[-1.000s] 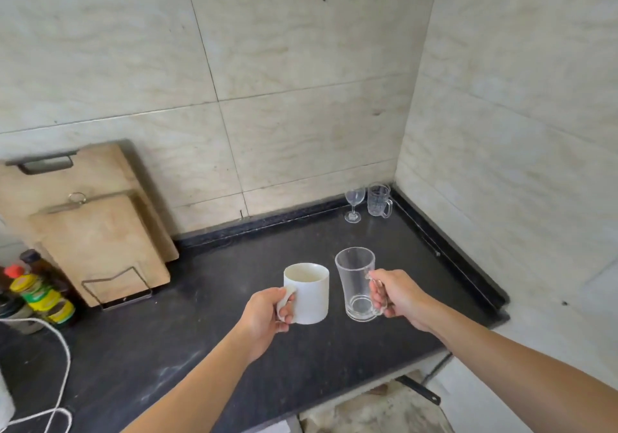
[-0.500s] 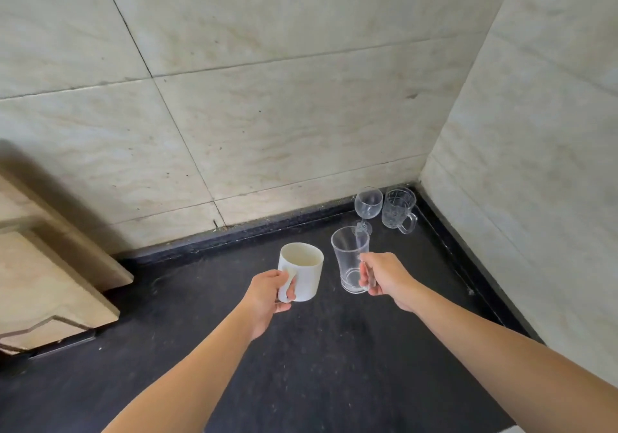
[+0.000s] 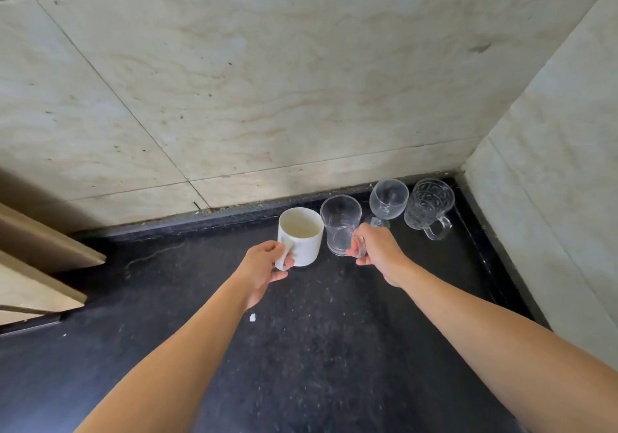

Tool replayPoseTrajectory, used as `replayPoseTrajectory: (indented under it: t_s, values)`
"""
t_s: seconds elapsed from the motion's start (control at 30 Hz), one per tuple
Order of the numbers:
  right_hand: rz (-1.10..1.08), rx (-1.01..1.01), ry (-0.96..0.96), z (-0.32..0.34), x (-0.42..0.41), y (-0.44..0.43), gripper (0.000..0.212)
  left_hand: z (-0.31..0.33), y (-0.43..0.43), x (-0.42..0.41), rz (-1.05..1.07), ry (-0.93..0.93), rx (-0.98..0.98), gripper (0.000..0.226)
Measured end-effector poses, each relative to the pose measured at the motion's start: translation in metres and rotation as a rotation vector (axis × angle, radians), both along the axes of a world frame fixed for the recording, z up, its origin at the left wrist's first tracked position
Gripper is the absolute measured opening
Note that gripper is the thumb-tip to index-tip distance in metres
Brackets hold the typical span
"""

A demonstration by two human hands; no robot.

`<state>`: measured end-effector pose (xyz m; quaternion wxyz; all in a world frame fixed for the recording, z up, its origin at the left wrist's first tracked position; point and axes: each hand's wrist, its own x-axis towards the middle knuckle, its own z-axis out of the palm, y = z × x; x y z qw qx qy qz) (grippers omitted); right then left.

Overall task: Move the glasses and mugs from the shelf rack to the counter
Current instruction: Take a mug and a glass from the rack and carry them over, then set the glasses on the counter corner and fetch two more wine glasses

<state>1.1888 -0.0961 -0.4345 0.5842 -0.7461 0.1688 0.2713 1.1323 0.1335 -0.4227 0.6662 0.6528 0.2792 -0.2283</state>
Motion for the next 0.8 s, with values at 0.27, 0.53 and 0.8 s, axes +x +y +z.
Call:
replayPoseTrajectory:
  t_s: [0.27, 0.53, 0.8]
  values:
    - [-0.012, -0.006, -0.077, -0.017, 0.012, 0.0, 0.028, -0.015, 0.011, 0.019, 0.022, -0.04, 0.035, 0.023]
    - [0.203, -0.436, -0.294, 0.0, -0.014, -0.01, 0.042, -0.007, 0.014, 0.015, 0.214, -0.003, 0.24, 0.022]
    - [0.495, -0.611, -0.551, 0.03, -0.084, 0.013, 0.03, 0.034, 0.043, -0.091, 0.122, -0.031, 0.475, 0.013]
